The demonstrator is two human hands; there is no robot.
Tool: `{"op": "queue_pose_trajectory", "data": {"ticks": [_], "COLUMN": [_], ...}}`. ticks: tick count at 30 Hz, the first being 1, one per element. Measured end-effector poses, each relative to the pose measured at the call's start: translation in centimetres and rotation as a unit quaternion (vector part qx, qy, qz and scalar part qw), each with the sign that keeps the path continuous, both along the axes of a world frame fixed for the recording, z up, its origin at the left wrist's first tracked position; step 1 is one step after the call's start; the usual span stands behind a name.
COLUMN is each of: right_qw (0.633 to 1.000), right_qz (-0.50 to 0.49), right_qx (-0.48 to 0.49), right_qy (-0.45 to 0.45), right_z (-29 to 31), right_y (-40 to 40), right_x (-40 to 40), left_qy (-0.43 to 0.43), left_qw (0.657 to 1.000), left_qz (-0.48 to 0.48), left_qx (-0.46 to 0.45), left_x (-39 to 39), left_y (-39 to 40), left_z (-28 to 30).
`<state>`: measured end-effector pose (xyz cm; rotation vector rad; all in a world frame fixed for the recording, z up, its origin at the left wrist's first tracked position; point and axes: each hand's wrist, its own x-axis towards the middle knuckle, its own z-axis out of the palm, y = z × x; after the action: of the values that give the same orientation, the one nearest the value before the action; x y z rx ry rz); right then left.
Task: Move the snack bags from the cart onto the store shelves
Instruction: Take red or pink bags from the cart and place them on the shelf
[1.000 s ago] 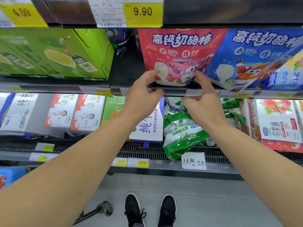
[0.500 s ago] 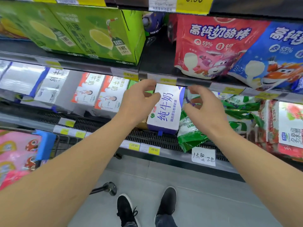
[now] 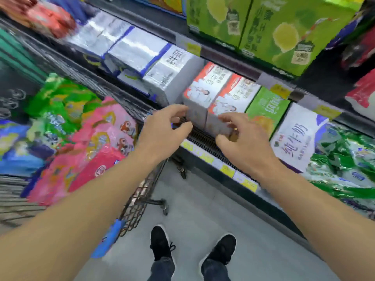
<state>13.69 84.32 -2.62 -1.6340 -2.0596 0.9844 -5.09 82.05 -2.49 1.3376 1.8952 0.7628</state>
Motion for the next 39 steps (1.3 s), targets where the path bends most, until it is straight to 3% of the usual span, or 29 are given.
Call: {"op": "queue_pose_trajectory", "data": {"ticks": [7,14,19,23,28,34,39], "right_qw": [0.989,0.959,0.945,0.951,0.947,0.92,0.926], "right_qz": [0.147,0.261,0.26,0.214,0.133,0.206,0.222], "right_qx": [0.027,-0.063,-0.124,-0.166,-0.269,-0.276,-0.3], "right_qy": [-0.001,-0.094,-0.156,-0.152,-0.113,-0.189,-0.061], "right_z": [1.5,-1.9,-6.9,-10.1,-12.8,-13.2,-10.7], "right_y": [-2.3,-5.2,-5.7,-5.5,-5.2,-6.2,-6.6], "right_x": [-13.0,-22.9,-28.5,-31.7,-32.6,-31.5,-28.1], "left_qy": [0.006,0.058,0.077,0.075,0.055,0.022,-0.039], "left_qw": [0.994,0.986,0.979,0.978,0.981,0.986,0.986], "left_qz": [0.092,0.08,0.078,0.065,0.061,0.085,0.163], "left_qx": [-0.057,-0.136,-0.173,-0.183,-0.176,-0.141,-0.01], "left_x": [-14.6,-22.7,-27.0,-29.3,-30.4,-30.5,-28.6], "left_y": [-8.6,-14.7,-16.0,-16.0,-15.7,-15.6,-15.0], "left_z": [-0.2,-2.7,-4.8,-5.7,-6.9,-7.5,-6.5]}}
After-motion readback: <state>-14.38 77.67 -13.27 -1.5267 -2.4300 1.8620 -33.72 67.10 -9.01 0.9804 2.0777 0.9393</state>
